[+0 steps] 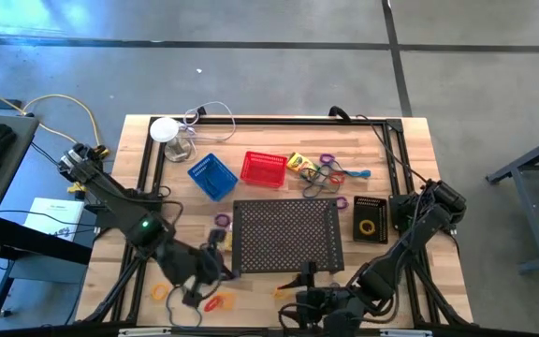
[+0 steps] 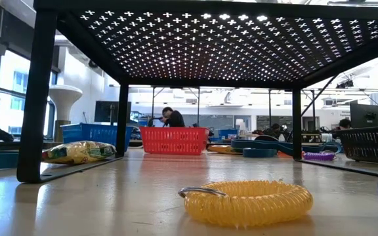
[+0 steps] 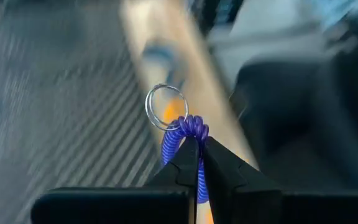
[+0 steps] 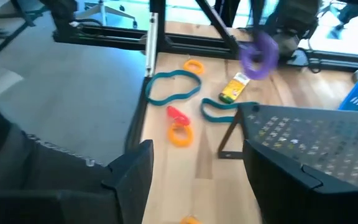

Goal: Pick & Place Office Desk Supplies
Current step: Put the purple spring keychain into the black bin

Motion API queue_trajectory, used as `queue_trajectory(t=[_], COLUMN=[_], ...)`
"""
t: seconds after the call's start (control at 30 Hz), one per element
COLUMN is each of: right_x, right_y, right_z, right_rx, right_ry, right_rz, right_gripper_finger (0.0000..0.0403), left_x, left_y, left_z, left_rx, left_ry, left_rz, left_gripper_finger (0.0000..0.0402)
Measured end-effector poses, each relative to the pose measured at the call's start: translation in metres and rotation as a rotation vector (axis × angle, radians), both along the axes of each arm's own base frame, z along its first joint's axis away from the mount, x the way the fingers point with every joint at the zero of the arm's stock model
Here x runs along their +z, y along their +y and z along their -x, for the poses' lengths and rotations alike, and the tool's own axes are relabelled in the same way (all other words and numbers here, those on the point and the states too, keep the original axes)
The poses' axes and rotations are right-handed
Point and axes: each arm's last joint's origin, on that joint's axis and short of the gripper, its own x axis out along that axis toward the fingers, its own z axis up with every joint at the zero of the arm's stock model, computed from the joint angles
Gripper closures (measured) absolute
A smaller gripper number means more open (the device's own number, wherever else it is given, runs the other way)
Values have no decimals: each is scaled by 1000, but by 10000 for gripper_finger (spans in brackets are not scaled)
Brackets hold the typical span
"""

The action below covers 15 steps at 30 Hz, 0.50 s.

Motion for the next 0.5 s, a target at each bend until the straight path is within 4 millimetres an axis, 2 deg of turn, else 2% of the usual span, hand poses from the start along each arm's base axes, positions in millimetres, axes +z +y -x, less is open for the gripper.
queue_trajectory(t=[0.07, 0.23, 0.5], right_x=[0, 2, 10], right_y=[-6, -22, -40], right_z=[-5, -21, -44], right_rx=[-12, -40, 113], right_ry=[-3, -16, -45], right_rz=[7, 19, -47], right_gripper_finger=[167, 167, 167], left_x=[7, 11, 1], left_y=[-5, -14, -10], left_z=[-6, -18, -36], left_rx=[-30, -130, -140], left_ry=[-94, -199, -192], left_rz=[34, 57, 48], left_gripper_finger=[397, 397, 397])
